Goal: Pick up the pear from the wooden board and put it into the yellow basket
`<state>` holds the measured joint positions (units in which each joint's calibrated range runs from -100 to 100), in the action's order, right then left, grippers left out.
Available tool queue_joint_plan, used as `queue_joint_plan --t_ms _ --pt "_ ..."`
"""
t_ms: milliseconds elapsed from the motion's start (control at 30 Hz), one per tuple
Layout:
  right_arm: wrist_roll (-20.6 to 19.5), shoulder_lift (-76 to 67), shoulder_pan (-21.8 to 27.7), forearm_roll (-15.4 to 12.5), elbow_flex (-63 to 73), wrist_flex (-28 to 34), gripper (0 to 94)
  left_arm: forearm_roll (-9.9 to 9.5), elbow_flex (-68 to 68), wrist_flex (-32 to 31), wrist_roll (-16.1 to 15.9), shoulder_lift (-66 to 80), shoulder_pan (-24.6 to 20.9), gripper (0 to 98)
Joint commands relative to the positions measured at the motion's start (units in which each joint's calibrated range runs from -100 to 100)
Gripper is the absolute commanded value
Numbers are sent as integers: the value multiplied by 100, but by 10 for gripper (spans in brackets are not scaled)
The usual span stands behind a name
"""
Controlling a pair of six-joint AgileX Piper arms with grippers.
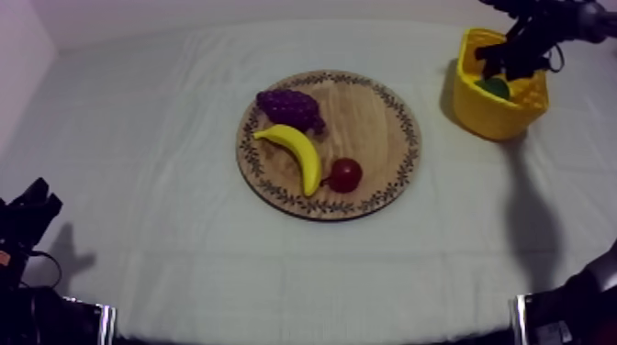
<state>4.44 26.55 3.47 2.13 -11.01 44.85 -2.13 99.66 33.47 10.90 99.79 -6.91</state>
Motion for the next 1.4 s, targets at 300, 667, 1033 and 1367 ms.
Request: queue_joint_plan --t_ms 300,667,1033,1367 --pt "326 -2815 -46 -339 -1697 166 14 1 0 0 1 4 -1 1" --pt "874 -6392 315 -1017 -4542 -296 7 1 0 0 1 4 -1 1" --pt "964 -9393 314 -1018 -6946 -736 7 1 0 0 -2 4 -1 1" --pt "11 -11566 -101 -207 -7613 -422 7 1 0 0 1 4 -1 1"
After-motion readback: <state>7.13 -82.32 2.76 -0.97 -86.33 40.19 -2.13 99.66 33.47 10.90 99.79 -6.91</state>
